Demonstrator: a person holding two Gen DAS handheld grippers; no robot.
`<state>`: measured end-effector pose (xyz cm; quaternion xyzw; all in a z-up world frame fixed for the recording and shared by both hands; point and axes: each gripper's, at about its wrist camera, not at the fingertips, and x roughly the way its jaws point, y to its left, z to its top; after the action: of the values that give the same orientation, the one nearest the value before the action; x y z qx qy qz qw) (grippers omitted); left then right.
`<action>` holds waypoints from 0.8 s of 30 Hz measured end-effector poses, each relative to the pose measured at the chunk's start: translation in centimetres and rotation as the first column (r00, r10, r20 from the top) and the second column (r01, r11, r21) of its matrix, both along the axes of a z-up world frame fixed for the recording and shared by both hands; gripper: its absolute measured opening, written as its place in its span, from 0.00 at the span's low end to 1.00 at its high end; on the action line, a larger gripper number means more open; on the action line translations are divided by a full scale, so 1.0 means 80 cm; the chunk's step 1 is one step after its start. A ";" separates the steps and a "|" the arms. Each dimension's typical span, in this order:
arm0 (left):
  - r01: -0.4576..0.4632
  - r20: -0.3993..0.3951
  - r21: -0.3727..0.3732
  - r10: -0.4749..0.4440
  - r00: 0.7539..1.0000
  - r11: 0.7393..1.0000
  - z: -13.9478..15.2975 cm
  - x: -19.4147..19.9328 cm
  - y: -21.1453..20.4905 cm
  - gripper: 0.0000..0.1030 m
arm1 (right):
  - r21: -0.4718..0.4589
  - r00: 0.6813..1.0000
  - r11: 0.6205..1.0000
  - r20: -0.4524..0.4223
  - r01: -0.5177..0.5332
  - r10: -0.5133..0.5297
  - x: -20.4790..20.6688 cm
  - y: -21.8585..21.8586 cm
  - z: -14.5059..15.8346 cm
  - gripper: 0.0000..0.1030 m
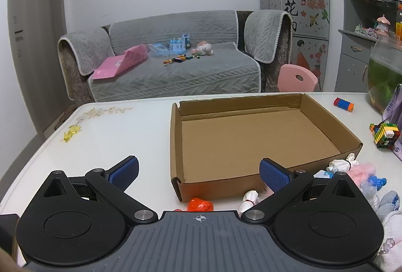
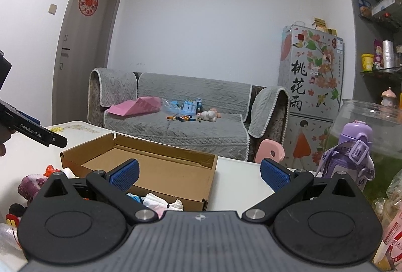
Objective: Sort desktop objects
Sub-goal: 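Reach left gripper to red plastic bag while right gripper reaches white knit sock bundle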
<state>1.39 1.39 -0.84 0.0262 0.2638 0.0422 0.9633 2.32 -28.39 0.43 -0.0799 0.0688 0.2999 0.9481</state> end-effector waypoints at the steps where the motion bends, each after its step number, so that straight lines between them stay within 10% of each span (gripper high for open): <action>1: 0.000 0.000 0.000 0.000 1.000 1.000 -0.001 0.000 0.001 1.00 | -0.002 1.000 1.000 -0.001 0.000 0.000 0.000 0.000 0.000 1.00; 24: 0.002 -0.016 0.004 -0.001 1.000 1.000 -0.007 0.001 0.003 1.00 | -0.002 0.999 0.999 -0.014 -0.046 0.046 -0.008 -0.009 0.004 1.00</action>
<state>1.47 1.65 -1.36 0.0288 0.2713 0.0418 0.9611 1.71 -29.10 0.74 -0.0803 0.0741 0.3221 0.9404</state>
